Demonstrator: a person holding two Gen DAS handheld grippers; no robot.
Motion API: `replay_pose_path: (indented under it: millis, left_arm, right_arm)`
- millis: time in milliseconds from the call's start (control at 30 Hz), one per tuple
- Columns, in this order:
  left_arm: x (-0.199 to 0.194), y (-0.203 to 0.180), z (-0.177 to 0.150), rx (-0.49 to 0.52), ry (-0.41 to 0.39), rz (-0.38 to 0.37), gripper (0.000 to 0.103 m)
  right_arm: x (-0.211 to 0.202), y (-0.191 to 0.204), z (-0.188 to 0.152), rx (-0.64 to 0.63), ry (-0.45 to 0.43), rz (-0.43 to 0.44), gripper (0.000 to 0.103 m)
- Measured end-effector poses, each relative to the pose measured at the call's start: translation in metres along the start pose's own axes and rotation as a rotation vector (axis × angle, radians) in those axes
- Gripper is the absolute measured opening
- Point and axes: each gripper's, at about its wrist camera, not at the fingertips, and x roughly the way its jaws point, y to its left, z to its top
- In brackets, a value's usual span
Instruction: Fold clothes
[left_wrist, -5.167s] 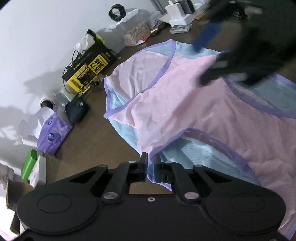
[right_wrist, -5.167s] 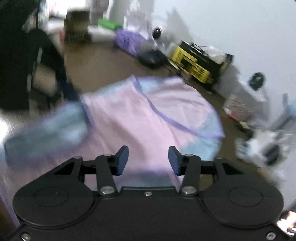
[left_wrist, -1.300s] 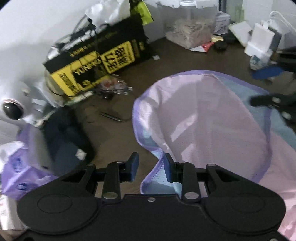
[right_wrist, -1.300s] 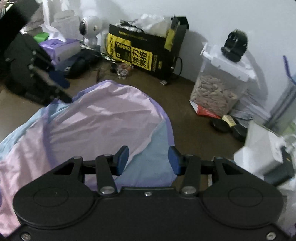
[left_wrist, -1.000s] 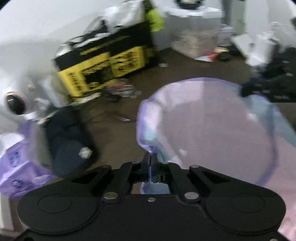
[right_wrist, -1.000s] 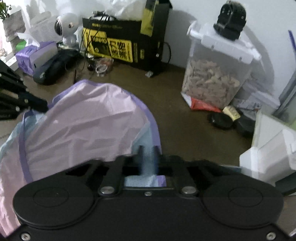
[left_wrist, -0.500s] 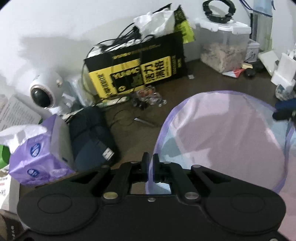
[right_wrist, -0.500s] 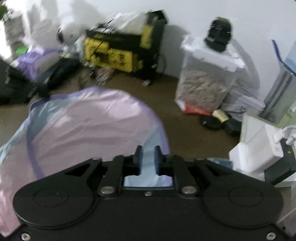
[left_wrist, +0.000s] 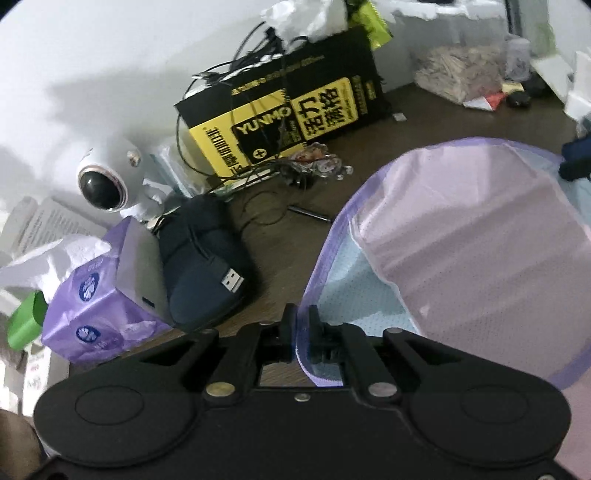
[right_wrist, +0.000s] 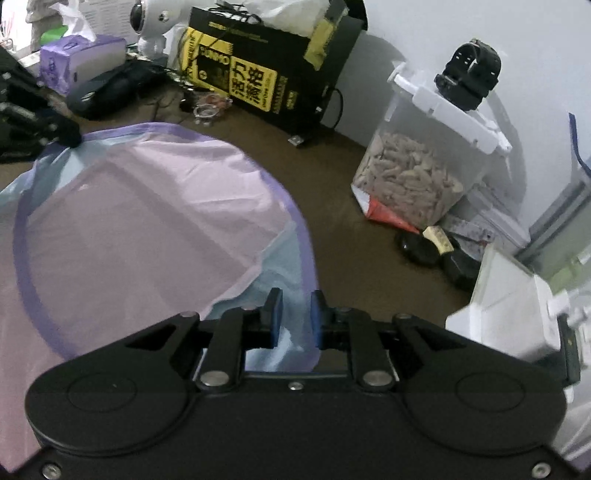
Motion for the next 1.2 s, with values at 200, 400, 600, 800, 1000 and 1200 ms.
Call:
replay_pose_path:
  millis: [200, 400, 600, 800, 1000, 1200]
  left_arm:
    - [-0.042, 0.023, 0.002, -0.018, -0.038, -0.004, 0.007]
    - [-0.101, 0.035, -0.071, -0.082, 0.074, -0.114, 0.017]
    - [-0.163, 0.011, -0.159, -0.208, 0.189, -0.245, 0.017]
    - [-0.201, -0.026, -0.212, -0.186, 0.240, -0.305, 0.018]
    - [-0.204, -0.033, -0.216, -0.232, 0.244, -0.287, 0.019]
    - [-0.209, -0.040, -0.219, -0.246, 0.249, -0.279, 0.019]
  right_arm:
    - [-0.046, -0.007, -0.013, 0.182, -0.035, 0.035, 0.020]
    - [-0.107, 0.017, -0.084, 0.320, 0.071, 0.126, 0.025]
    - [-0.162, 0.059, -0.147, 0.407, 0.136, 0.161, 0.025]
    - [-0.205, 0.118, -0.188, 0.387, 0.217, 0.228, 0.030]
    - [-0.214, 0.153, -0.204, 0.359, 0.250, 0.182, 0.029]
    - [-0.216, 0.159, -0.206, 0.338, 0.243, 0.163, 0.006]
